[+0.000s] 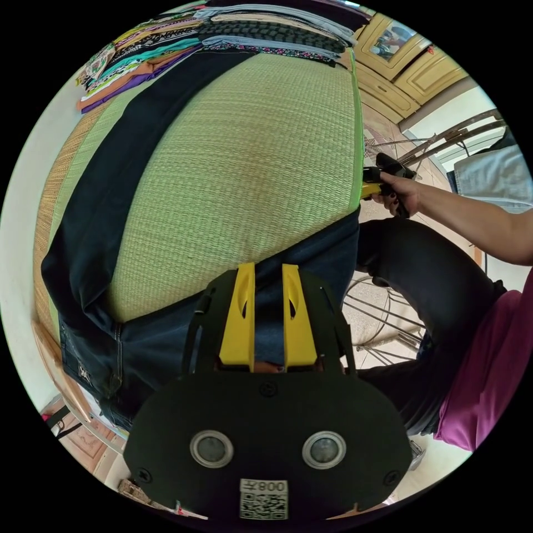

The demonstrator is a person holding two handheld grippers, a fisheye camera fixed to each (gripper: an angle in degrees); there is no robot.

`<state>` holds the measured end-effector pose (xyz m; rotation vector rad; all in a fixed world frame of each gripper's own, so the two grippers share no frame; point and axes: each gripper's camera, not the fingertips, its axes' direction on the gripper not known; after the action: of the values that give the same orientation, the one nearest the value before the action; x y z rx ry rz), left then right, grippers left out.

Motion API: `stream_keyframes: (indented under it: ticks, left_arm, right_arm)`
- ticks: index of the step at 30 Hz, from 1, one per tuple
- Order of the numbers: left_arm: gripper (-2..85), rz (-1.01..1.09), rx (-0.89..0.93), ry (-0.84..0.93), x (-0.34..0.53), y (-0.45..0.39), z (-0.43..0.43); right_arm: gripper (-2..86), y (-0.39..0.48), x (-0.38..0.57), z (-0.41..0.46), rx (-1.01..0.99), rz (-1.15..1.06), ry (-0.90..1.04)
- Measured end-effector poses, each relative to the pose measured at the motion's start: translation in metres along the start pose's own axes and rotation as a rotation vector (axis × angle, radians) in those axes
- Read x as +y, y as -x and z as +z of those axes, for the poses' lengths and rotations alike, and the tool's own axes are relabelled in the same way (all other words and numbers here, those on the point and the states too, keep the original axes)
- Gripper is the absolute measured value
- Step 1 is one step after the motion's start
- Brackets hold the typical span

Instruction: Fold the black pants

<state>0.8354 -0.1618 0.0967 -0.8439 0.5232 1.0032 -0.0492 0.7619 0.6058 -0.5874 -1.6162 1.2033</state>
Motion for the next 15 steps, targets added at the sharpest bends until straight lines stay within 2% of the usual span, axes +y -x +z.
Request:
stream_keyframes:
  ticks: [6,15]
  left_arm:
    - [6.6,-0.025,0.021,0.002,0.028,0.019,-0.010]
    - [1.2,-0.128,0.070,-0.077,0.107,0.063,-0.040]
  right_arm:
    - [2.5,0.014,0.017,0.012,0.074,-0.003,0.008]
    - [0.9,0.080,0.122,-0.041,-0.013,-0.172,-0.215]
